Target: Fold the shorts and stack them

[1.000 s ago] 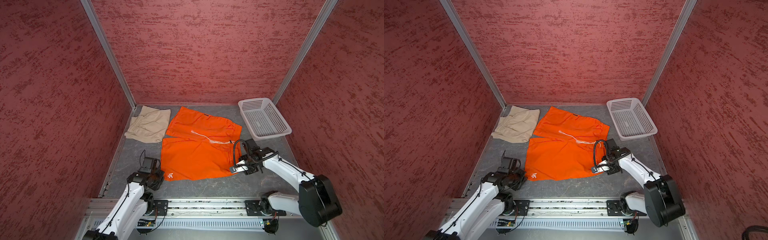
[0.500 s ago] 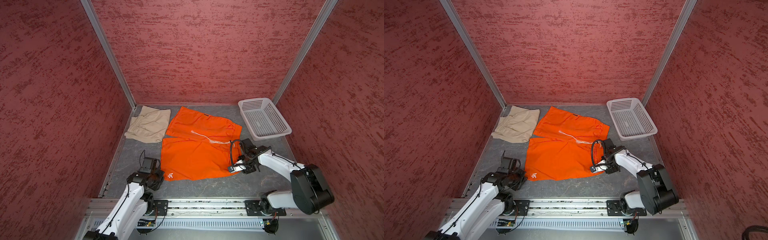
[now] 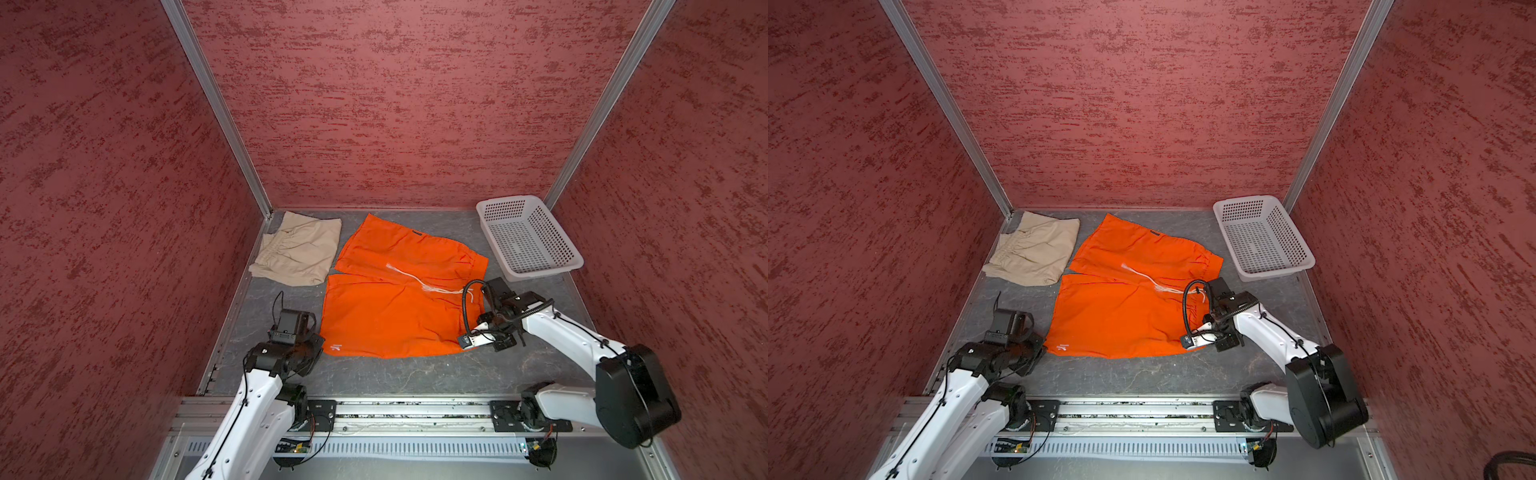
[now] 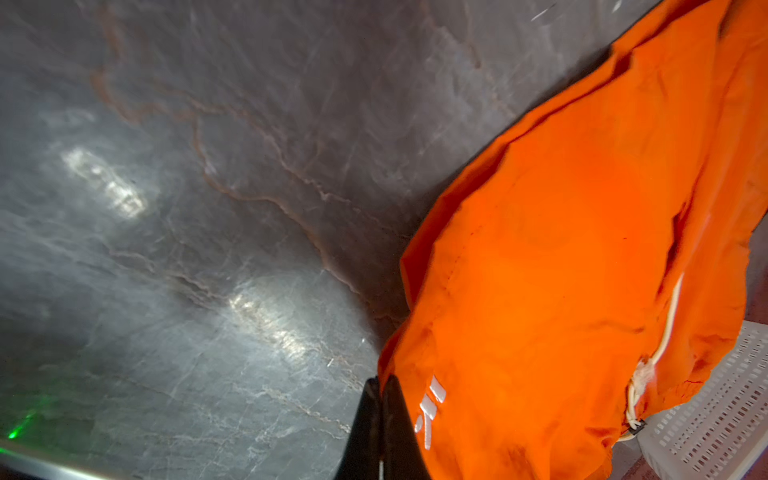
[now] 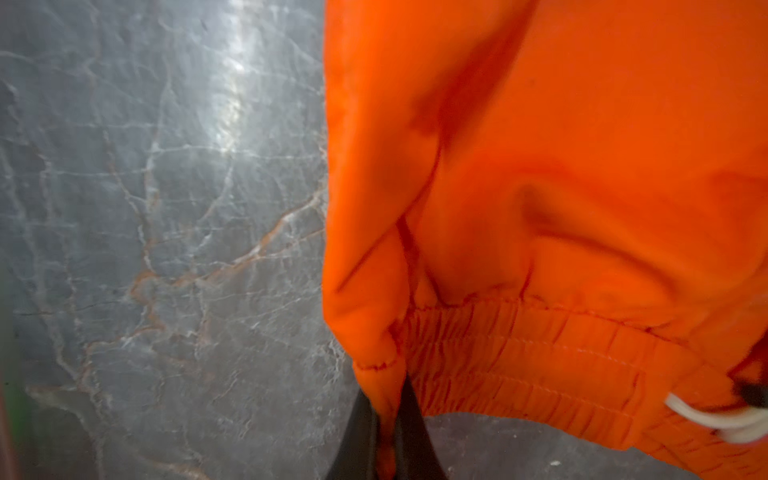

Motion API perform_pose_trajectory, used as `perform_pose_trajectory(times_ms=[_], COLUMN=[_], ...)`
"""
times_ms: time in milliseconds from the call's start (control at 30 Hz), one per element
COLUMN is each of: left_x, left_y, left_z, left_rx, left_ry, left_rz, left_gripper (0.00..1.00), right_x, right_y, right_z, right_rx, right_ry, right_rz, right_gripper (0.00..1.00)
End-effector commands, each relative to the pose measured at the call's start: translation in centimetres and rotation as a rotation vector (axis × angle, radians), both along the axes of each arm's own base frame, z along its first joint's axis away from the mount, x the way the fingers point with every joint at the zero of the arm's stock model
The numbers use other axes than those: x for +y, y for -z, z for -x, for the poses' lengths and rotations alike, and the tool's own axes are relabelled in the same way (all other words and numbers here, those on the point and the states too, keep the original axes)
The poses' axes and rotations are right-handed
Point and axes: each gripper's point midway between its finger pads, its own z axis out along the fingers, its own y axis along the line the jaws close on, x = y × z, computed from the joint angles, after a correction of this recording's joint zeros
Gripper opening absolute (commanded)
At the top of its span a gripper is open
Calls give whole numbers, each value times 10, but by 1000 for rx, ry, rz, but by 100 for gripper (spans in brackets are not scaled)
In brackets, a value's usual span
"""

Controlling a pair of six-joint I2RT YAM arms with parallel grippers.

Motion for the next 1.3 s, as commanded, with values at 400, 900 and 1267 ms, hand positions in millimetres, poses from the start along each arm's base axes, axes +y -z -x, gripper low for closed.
perform_pose_trajectory(times_ms=[400,900,1267], left_x=[29,45,46], left_y=[-93,-177,-226], left_z=[-47,-130,-192], left_rx=[-163,-331,-433], left_ry=[141,221,272], left_rz=[-287,-422,-495], left_gripper=[4,4,4], right_x=[46,88,109], right_y=[-64,-110,-135], right_z=[42,28,23], right_rx=[221,259,362], right_ry=[93,369,536], right_rz=[-261,-435,-577], right_gripper=[0,0,0])
